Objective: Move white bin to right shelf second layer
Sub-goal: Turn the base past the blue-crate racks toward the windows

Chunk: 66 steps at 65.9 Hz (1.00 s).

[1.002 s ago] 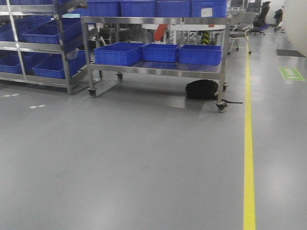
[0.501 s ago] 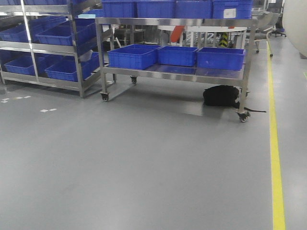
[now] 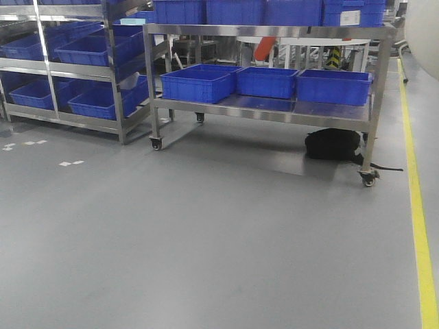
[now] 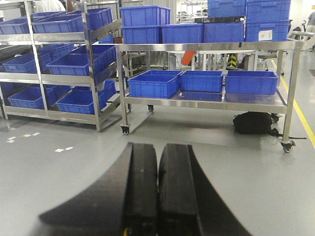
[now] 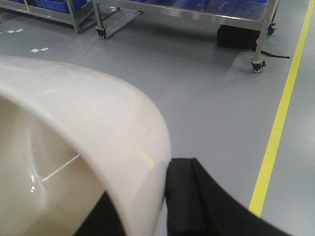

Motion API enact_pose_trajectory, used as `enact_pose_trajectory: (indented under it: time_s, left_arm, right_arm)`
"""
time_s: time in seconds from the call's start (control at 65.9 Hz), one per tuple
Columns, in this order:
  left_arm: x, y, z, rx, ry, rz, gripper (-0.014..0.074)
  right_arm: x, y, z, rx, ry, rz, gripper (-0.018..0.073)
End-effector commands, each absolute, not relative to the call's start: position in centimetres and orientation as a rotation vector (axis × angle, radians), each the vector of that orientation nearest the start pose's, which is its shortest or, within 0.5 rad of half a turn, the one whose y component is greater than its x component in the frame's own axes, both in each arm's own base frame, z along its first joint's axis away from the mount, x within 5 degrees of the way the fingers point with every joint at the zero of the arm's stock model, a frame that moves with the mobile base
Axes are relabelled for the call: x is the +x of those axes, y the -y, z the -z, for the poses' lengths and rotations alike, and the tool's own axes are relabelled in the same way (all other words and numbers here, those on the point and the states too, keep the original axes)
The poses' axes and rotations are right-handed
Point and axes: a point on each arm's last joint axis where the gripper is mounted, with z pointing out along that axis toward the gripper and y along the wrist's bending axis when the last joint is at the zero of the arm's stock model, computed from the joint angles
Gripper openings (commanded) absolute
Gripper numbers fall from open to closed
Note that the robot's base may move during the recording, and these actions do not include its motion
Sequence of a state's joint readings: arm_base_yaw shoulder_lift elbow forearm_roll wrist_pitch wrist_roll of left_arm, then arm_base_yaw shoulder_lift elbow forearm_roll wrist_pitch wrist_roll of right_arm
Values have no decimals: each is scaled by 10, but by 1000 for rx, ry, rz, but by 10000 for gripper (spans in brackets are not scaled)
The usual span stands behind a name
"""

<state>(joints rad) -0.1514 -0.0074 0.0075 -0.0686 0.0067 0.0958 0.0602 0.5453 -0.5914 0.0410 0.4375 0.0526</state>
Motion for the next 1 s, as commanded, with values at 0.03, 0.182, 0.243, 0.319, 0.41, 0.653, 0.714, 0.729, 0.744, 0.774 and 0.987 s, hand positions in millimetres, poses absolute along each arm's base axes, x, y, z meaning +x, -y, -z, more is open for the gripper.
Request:
enact_pose_trajectory:
  time_s: [0.03, 0.182, 0.243, 0.319, 0.41, 0.653, 0.714, 0.729, 0.744, 0.774, 0.987]
  left_arm:
    - [55, 8, -208, 115, -1420, 110, 85]
    - [55, 8, -208, 115, -1420, 110, 85]
    - [55, 8, -208, 115, -1420, 110, 85]
    - [55, 8, -208, 115, -1420, 110, 85]
    - [55, 8, -208, 115, -1420, 110, 85]
    - [55, 8, -208, 115, -1420, 110, 85]
    - [55, 8, -208, 115, -1420, 110, 85]
    - [55, 8, -208, 115, -1420, 110, 85]
    - [55, 8, -208, 115, -1420, 110, 85]
    - [55, 8, -208, 115, -1420, 110, 85]
    - [55, 8, -208, 115, -1420, 110, 85]
  right_arm:
    - [112, -7, -349, 18, -1752, -114, 24]
    - [112, -7, -349, 18, -1752, -114, 24]
    - [112, -7, -349, 18, -1752, -114, 24]
    - [112, -7, -349, 18, -1752, -114, 24]
    - [112, -7, -349, 18, -1752, -114, 24]
    - [112, -7, -349, 18, -1752, -114, 24]
    - [112, -7, -349, 18, -1752, -114, 24]
    - [112, -7, -349, 18, -1752, -114, 24]
    - [112, -7, -349, 18, -1752, -114, 24]
    - [112, -7, -349, 18, -1752, -114, 24]
    - [112, -7, -349, 18, -1753, -114, 24]
